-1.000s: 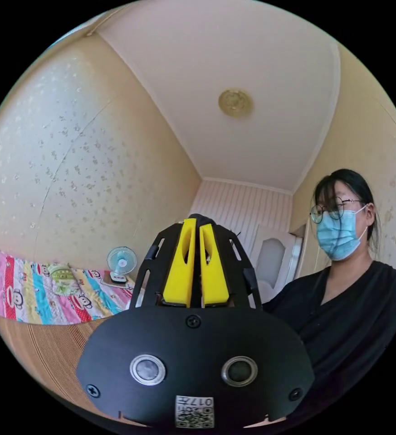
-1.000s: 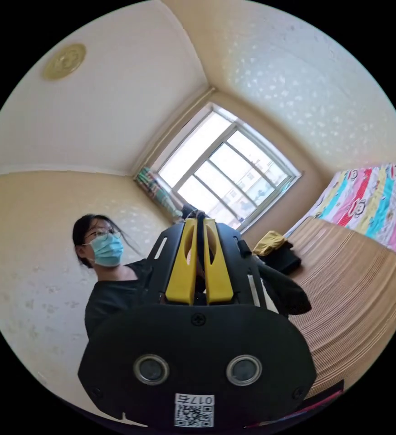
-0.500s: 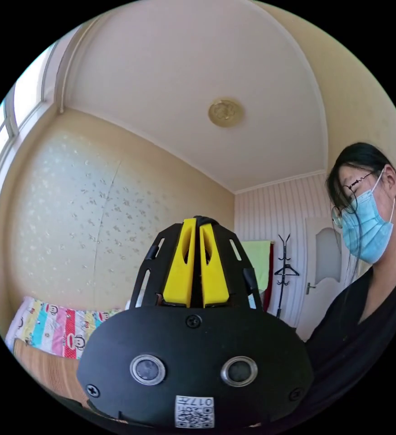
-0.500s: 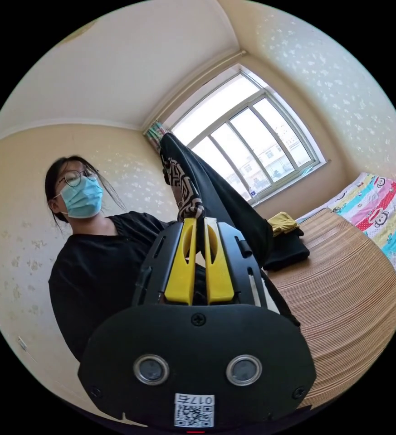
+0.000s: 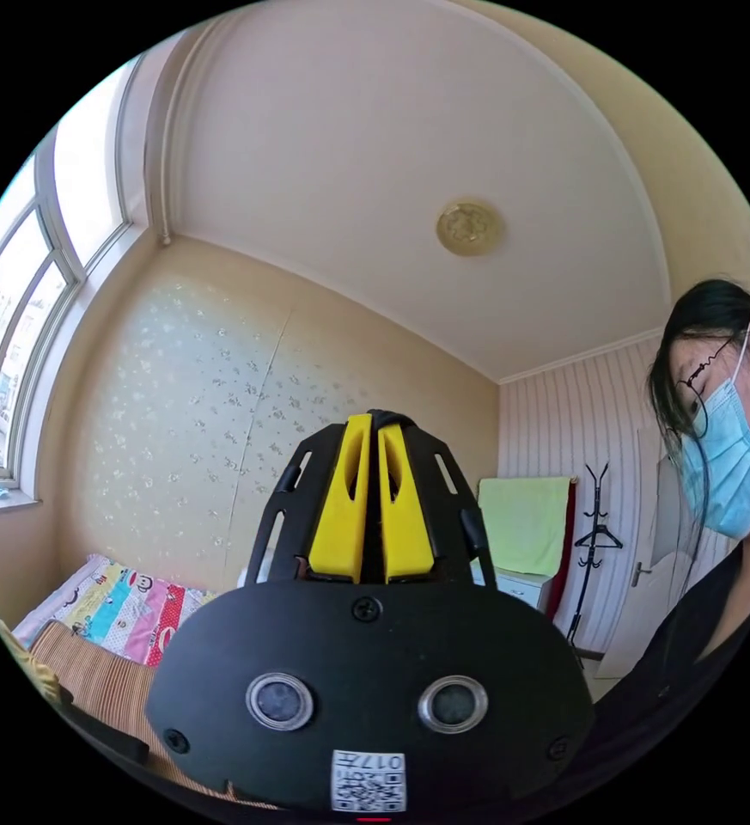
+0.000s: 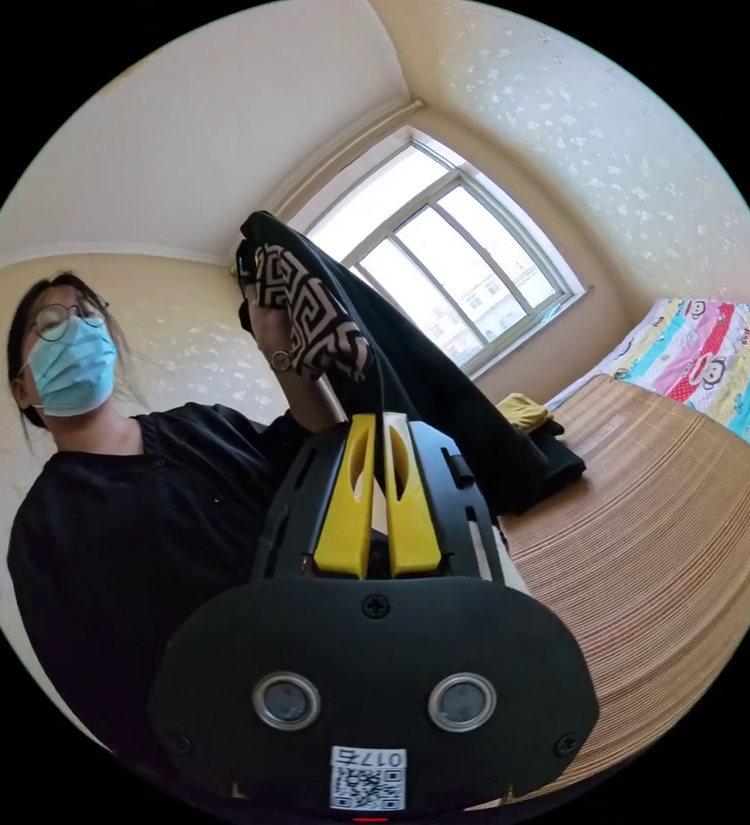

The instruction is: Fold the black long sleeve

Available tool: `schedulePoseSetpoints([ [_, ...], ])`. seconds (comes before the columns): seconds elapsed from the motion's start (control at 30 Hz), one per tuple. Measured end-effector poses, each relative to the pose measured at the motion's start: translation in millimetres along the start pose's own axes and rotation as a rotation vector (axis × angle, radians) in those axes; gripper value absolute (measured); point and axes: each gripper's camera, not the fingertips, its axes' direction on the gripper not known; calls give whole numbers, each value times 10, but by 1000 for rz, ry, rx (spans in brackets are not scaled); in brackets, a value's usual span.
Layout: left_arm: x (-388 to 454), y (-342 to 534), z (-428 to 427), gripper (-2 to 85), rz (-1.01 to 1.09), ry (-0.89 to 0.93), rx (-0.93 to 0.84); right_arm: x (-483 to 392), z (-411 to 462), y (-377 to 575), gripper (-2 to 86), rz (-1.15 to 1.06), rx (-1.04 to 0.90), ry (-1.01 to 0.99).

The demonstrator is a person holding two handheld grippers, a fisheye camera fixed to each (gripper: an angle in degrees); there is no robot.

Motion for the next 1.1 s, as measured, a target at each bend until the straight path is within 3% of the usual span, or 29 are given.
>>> schedulePoseSetpoints([
  [0.2, -341, -484, -28, -10, 40, -68, -69, -335, -658, -382, 16, -79, 137, 64],
  [0.3, -687, -694, -92, -10, 71, 30, -186, -725, -1001, -681, 13, -189, 179, 80],
  [0.5, -1318, -720, -376, -10, 57, 379, -308, -1694, -1442, -856, 13, -377, 360, 374],
  [0.73, -1876, -762, 39, -10, -143, 417, -419, -2307, -1518, -1198, 12, -398, 363, 599],
  [0.9, -2727, -608, 1056, -10, -342, 261, -605, -1622, -1808, -1921, 12, -42, 236, 752],
  [0.97, -3212, -300, 1652, -10, -392, 201, -755, -698, -1956, -2289, 11, 151, 104, 799],
  [1.1, -4840, 1289, 3019, -7, -647, 96, -1113, 1396, -2027, -2608, 11, 441, -155, 847],
])
